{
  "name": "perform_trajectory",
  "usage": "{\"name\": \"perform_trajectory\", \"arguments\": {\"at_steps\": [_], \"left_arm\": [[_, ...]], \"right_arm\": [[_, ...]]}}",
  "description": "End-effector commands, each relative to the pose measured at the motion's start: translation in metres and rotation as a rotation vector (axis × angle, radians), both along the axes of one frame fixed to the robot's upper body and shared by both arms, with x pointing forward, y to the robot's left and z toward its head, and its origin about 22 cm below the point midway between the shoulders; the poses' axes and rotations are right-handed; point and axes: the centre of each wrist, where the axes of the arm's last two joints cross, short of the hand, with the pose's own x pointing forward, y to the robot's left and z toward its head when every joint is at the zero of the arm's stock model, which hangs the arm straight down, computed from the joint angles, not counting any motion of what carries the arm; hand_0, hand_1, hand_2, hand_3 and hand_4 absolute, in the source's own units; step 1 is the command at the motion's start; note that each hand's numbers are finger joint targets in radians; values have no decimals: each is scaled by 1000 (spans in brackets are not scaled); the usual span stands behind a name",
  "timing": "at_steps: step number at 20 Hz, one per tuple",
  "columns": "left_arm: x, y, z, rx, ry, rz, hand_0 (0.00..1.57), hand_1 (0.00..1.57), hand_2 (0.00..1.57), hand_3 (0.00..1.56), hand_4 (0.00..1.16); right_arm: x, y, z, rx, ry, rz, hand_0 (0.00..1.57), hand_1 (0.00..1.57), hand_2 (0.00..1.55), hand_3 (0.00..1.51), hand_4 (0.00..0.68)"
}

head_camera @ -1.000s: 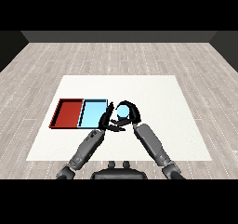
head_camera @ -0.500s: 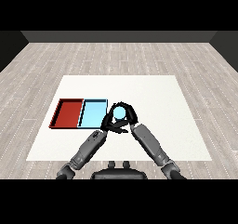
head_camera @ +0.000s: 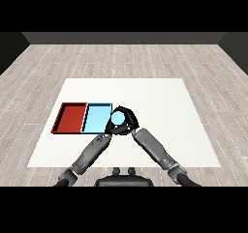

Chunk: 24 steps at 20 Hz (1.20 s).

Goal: Pick the blue can and put it in the blue box

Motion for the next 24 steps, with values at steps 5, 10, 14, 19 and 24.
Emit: {"name": "perform_trajectory", "arguments": {"at_steps": [5, 10, 14, 19, 24], "left_arm": [[11, -10, 5, 287, -89, 24, 453, 453, 604, 0, 189], [-1, -18, 15, 3, -49, 102, 454, 454, 646, 348, 718], [0, -7, -6, 57, -35, 134, 812, 812, 853, 715, 689], [2, -1, -5, 47, -68, 97, 626, 626, 727, 512, 663], [-13, -9, -20, -34, 51, 110, 1481, 1481, 1457, 1368, 601]], "right_arm": [[-5, 15, -5, 5, -9, 37, 1456, 1456, 1466, 1397, 596], [-7, 20, -2, 21, -5, 57, 1455, 1455, 1453, 1396, 598], [-10, 15, -18, 19, 21, 67, 1443, 1443, 1453, 1393, 602], [-10, 2, -1, 34, 16, 75, 1435, 1435, 1452, 1392, 593], [0, 15, -11, 66, 42, 46, 1405, 1405, 1451, 1396, 552]]}}
